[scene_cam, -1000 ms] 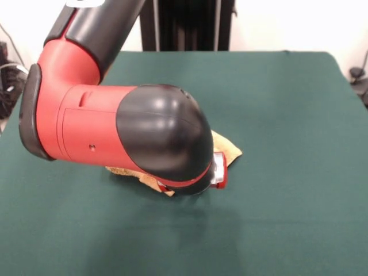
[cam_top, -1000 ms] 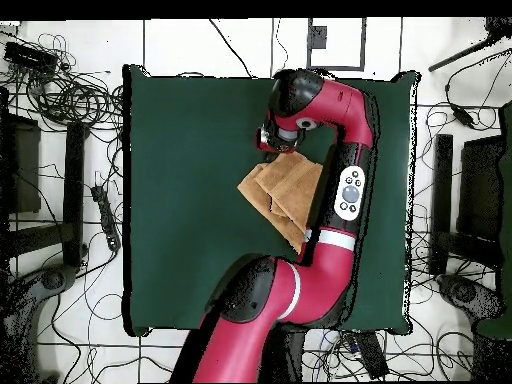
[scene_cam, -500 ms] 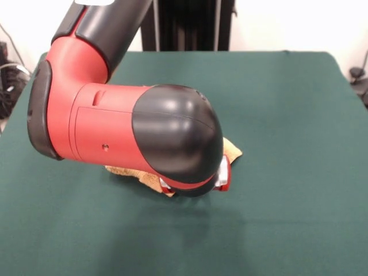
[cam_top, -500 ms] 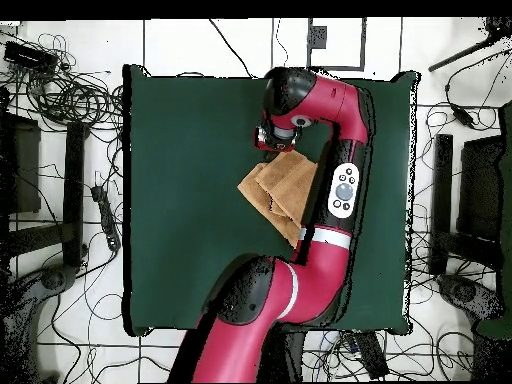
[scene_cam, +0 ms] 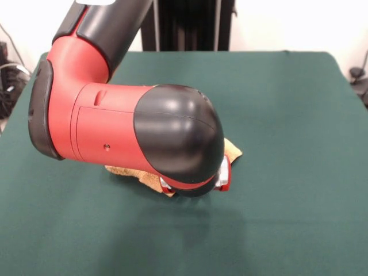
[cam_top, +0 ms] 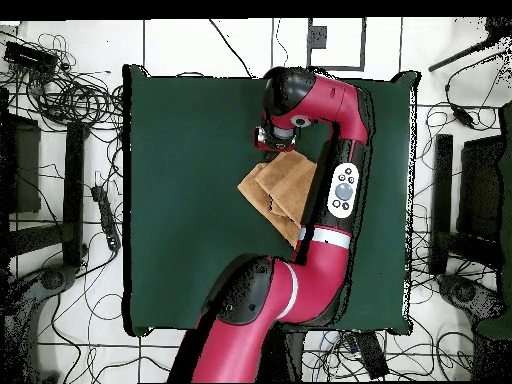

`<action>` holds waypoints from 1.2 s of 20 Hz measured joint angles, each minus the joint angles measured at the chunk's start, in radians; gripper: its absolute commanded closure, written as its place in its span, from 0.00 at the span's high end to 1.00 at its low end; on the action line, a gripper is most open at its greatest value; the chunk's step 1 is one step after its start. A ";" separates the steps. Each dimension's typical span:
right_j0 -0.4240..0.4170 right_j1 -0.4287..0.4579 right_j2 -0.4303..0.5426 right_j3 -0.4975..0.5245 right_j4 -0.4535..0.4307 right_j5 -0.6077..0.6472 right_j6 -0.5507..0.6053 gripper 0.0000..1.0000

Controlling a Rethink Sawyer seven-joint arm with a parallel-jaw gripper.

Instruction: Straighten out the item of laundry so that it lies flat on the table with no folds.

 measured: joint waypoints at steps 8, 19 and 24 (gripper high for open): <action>0.000 0.000 0.000 0.000 0.000 0.000 0.000 0.00; -0.003 0.000 -0.002 0.003 0.009 -0.001 0.000 0.00; -0.005 -0.006 -0.026 0.025 0.035 -0.016 0.000 0.00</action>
